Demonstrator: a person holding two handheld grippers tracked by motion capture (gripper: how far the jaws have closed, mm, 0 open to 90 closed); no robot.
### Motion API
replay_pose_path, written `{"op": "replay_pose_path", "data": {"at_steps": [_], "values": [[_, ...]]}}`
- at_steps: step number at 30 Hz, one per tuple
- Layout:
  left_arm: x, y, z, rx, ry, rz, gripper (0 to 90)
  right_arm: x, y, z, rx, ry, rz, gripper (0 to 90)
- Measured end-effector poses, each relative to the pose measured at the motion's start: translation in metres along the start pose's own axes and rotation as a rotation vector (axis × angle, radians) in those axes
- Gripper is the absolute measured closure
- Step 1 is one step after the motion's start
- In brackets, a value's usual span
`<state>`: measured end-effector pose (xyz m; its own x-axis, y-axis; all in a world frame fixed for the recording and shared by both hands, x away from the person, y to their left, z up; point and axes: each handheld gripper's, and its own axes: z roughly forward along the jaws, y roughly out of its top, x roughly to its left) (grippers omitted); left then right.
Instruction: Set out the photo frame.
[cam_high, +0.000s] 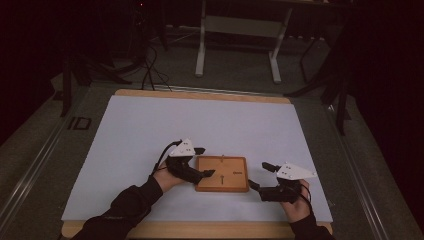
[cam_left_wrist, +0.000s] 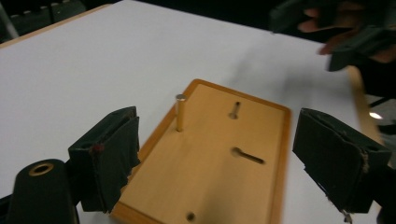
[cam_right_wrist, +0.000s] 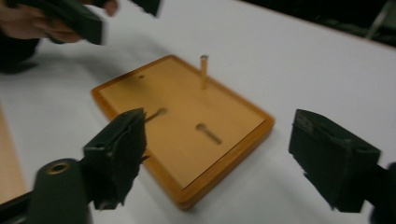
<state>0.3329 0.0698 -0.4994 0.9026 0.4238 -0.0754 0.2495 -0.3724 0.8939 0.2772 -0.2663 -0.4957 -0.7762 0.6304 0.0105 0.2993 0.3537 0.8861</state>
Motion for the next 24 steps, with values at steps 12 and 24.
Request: {"op": "replay_pose_path", "data": {"at_steps": [12,24], "values": [[0.012,0.001,0.045,0.071,0.027,0.006,38.2,0.013,-0.001,0.002,0.021,0.074,-0.041,13.4],[0.006,0.008,0.067,0.140,0.120,0.096,57.2,0.014,-0.007,-0.001,0.029,0.053,-0.031,10.8]]}}
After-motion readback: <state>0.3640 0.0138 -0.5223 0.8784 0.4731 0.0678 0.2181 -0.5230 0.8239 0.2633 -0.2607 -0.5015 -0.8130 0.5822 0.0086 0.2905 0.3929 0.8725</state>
